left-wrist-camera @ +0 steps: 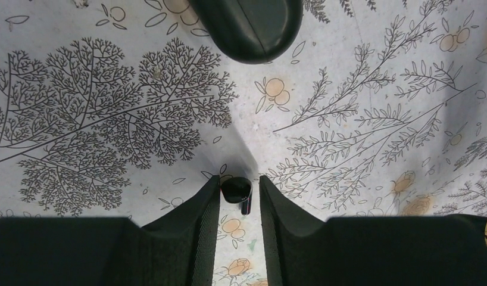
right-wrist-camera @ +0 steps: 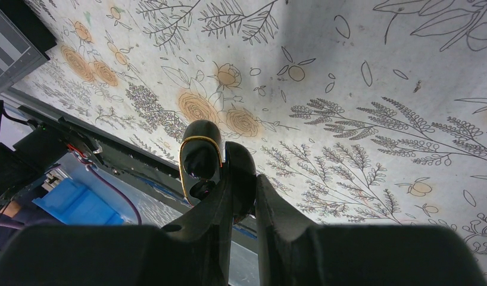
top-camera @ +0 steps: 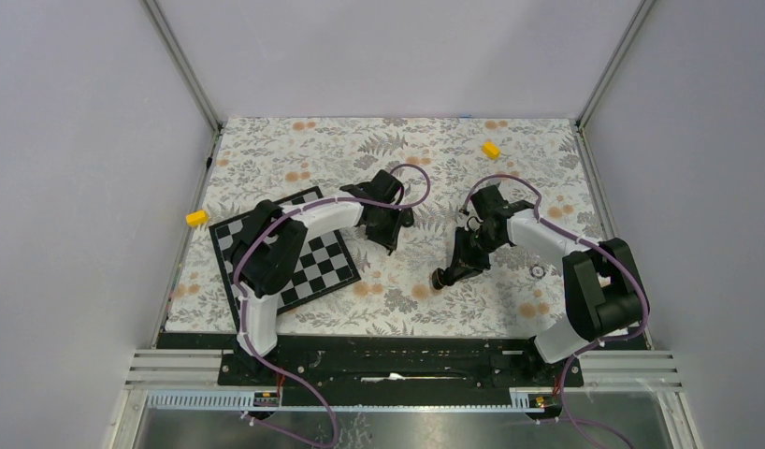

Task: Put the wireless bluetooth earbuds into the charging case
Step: Pick up the right earbud from the center of the board.

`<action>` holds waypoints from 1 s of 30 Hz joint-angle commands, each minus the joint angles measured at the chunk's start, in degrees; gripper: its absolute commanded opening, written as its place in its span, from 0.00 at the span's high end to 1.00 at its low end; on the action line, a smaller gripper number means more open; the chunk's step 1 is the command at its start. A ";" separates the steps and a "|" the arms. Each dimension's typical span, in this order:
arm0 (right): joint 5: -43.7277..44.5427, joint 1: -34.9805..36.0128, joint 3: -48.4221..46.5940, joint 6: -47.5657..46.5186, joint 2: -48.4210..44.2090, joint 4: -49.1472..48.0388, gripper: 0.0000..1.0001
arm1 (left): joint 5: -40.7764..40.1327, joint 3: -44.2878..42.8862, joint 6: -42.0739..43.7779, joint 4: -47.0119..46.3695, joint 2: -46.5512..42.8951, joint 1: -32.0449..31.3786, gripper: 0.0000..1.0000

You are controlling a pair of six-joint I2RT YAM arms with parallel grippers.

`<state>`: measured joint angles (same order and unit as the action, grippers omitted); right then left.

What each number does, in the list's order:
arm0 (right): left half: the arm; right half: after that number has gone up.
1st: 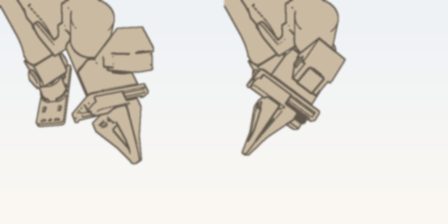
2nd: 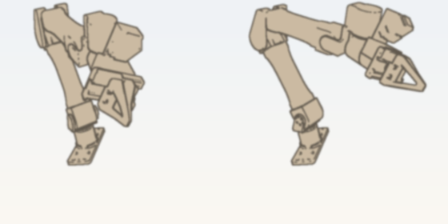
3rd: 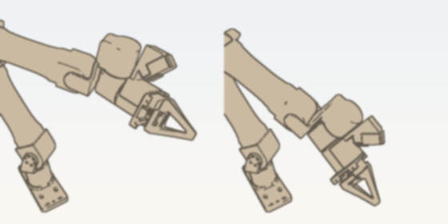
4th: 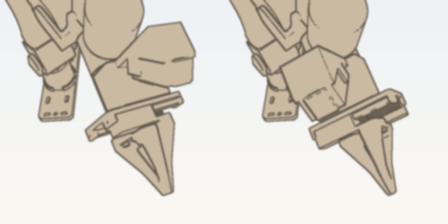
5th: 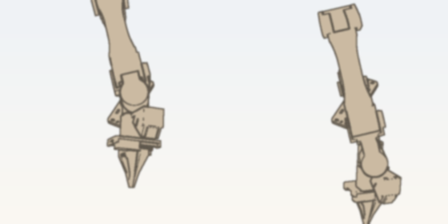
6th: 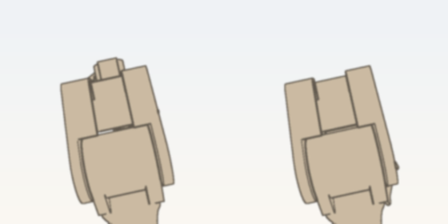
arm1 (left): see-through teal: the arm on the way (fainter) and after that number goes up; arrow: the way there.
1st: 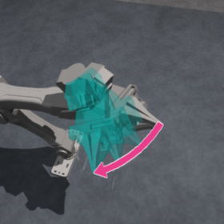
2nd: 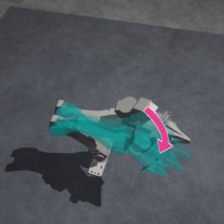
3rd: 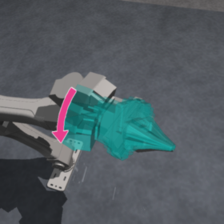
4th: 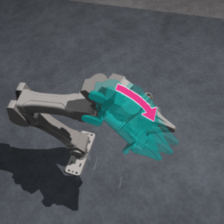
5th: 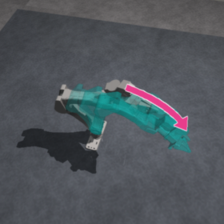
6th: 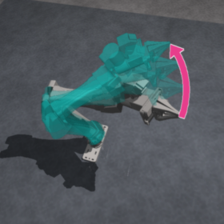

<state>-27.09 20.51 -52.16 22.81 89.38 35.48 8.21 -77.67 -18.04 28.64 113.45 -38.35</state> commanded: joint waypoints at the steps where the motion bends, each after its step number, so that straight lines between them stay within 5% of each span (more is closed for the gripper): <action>1: -0.77 0.49 -0.22 0.22 -0.94 0.22 1.00 | 0.08 -1.26 0.07 0.77 1.38 0.03 0.69; 8: -0.97 0.49 -0.42 0.07 -0.22 0.14 1.00 | 0.32 -1.46 0.13 1.23 -0.23 0.03 0.81; 30: -1.72 0.89 -0.37 0.39 0.79 -1.10 1.00 | 7.97 1.00 -1.37 -11.63 -16.61 -0.01 0.82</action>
<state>-27.18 20.62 -52.14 22.87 89.52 35.14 12.16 -77.38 -18.57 23.40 101.08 -38.35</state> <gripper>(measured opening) 0.232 0.207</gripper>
